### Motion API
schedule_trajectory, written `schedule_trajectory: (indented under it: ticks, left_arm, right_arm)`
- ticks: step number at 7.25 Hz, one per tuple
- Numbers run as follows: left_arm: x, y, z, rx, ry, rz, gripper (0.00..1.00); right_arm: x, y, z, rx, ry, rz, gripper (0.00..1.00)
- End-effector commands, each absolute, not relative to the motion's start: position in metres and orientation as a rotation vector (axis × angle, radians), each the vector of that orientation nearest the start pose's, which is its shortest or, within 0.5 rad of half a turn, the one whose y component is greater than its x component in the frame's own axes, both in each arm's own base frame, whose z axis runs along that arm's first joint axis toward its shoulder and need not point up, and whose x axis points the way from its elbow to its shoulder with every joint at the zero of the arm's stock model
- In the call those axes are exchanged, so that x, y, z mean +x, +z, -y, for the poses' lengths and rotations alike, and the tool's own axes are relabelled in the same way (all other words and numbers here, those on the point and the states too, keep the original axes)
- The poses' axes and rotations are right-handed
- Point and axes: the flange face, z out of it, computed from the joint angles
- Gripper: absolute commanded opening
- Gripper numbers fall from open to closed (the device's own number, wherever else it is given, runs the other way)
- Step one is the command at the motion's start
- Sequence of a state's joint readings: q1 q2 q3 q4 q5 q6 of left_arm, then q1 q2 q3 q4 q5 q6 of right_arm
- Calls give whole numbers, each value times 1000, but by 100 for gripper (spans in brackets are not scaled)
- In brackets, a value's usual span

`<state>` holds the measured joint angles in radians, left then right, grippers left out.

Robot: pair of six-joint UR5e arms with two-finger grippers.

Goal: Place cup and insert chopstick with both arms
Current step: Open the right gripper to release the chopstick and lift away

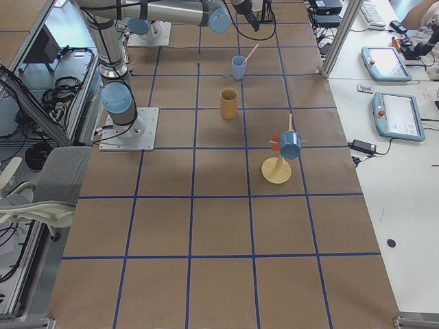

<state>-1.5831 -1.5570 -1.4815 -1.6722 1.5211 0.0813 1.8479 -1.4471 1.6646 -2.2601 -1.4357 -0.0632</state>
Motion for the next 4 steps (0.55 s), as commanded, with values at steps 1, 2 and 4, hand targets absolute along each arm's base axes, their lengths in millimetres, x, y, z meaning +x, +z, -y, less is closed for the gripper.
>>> schedule_trajectory:
  ticks: [1,2,4]
  left_arm:
    - [-144,528,482,149,-3,-3187,100]
    - [-144,528,482,149,-3,-3187,100]
    - [-144,528,482,149,2,-3187,100]
  right_arm:
    - [269,499,494,-418,-350,-3044,100]
    - [250,501,490,-330,-260,-3075,100]
    - [222,515,469,-261,-115,-3107,100]
